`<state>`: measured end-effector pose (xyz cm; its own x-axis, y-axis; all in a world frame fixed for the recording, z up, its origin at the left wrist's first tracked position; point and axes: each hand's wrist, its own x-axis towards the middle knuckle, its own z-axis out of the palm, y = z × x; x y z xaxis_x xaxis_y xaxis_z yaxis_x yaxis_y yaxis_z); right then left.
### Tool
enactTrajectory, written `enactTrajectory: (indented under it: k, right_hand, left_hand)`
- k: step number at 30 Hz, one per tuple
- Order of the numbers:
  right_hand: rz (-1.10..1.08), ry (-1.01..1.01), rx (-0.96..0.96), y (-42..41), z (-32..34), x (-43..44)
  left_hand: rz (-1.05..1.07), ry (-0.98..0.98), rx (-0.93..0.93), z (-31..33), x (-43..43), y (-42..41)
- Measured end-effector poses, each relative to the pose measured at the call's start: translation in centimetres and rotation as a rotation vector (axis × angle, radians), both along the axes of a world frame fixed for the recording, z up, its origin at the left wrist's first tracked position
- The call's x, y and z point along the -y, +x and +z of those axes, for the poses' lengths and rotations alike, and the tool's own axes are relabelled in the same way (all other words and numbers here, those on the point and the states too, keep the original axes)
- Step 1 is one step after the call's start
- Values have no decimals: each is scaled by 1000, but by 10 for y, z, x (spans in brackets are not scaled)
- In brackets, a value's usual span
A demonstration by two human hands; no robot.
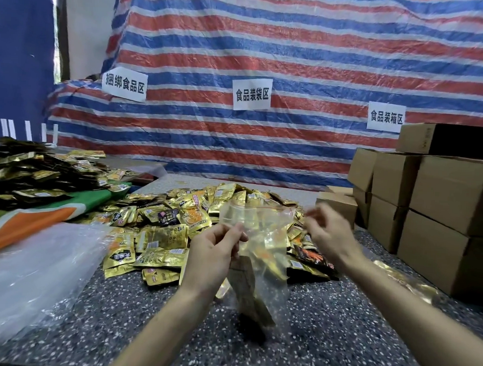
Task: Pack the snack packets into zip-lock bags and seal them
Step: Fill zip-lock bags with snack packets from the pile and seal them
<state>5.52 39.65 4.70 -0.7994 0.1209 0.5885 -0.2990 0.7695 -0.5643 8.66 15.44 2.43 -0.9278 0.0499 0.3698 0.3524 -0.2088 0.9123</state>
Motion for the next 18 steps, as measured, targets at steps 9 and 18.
enactTrajectory:
  k: [9, 18]
  right_hand:
    - [-153, 347, 613, -35, -86, -58]
    - [-253, 325, 556, -39, -87, -53]
  left_hand:
    - [-58, 31, -42, 2, -2, 0]
    - [-72, -7, -47, 3, 4, 3]
